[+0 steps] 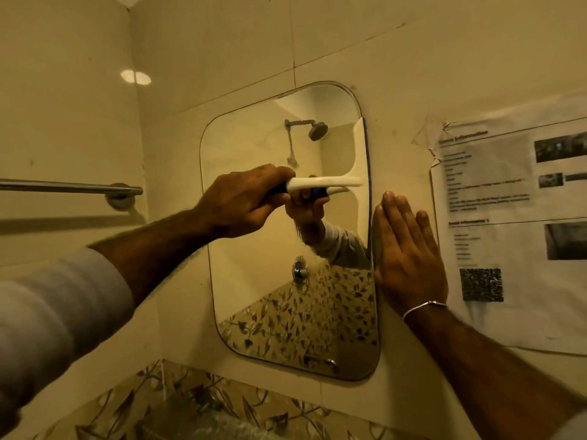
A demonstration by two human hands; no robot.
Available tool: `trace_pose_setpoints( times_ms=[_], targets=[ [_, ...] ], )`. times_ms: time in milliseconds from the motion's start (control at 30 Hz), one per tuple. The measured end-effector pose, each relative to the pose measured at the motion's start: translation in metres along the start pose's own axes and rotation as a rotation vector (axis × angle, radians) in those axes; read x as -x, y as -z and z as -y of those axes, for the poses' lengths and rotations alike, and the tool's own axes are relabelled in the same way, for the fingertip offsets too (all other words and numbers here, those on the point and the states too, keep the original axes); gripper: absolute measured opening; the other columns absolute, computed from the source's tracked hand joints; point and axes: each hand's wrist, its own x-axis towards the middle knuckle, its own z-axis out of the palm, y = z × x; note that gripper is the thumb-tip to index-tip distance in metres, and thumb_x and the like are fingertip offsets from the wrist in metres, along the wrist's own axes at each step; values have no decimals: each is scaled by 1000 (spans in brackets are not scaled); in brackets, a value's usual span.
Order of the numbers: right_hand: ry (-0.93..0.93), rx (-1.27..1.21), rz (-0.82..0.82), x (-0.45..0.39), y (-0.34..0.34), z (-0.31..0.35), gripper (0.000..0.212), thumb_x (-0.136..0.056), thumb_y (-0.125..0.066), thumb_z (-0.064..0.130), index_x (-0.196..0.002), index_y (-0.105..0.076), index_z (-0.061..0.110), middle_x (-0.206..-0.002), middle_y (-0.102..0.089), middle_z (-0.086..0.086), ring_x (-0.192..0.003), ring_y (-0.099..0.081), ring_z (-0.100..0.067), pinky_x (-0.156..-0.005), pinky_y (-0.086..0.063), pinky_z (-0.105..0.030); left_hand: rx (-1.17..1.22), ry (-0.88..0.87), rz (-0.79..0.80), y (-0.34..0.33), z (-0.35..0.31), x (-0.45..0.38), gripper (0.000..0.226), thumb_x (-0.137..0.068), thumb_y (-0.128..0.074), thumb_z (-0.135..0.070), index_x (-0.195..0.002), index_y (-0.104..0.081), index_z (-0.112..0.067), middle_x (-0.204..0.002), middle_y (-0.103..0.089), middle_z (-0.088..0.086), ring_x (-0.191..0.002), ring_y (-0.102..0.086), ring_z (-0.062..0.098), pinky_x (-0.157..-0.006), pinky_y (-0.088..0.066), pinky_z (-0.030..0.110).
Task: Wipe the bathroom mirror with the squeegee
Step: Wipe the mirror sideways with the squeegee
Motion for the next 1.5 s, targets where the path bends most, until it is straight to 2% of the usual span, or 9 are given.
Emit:
trace_pose_setpoints(
  times_ms=[133,400,700,933,1100,1500],
  targets=[
    [-13,-21,-31,-1,0,1,66,-88,-36,13,-152,-33,-2,-162,-24,-20,-152,-20,-35,-123,-16,-50,18,23,10,-7,2,-3,32,-91,-51,-25,-120,-54,-13,-90,-47,-12,-59,-41,-2,-55,-27,12],
    [-10,-20,-48,0,-1,1,65,-89,-34,15,-152,-33,-1,-162,-25,-20,-151,-20,-34,-123,-14,-49,83,23,23,-17,6,1,36,-91,-51,-26,-123,-52,-10,-93,-48,-11,-61,-44,0,-57,-32,13],
    [-13,-17,-54,-1,-2,1,69,-86,-46,8,-153,-32,0,-162,-24,-20,-151,-20,-34,-124,-12,-48,100,-6,-4,-23,11,3,36,-92,-45,-33,-122,-49,-13,-95,-48,-12,-62,-42,0,-57,-36,14],
    [-10,-19,-57,-1,-2,1,70,-85,-46,8,-153,-30,0,-162,-25,-20,-151,-20,-34,-123,-15,-49,85,-6,-4,-25,16,10,40,-92,-42,-38,-120,-51,-11,-93,-47,-12,-61,-45,0,-56,-32,11],
    [-4,-18,-62,-2,0,2,69,-84,-41,11,-151,-32,-1,-161,-25,-21,-151,-20,-33,-123,-9,-46,92,45,-1,-22,25,27,41,-91,-41,-39,-118,-52,-11,-89,-47,-11,-59,-44,2,-55,-32,13],
    [-13,-21,-43,-2,1,2,70,-83,-37,12,-151,-33,-2,-161,-26,-22,-150,-21,-34,-124,-7,-44,55,58,58,-11,48,46,41,-90,-42,-38,-118,-53,-10,-89,-48,-9,-60,-45,2,-54,-34,14]
  ],
)
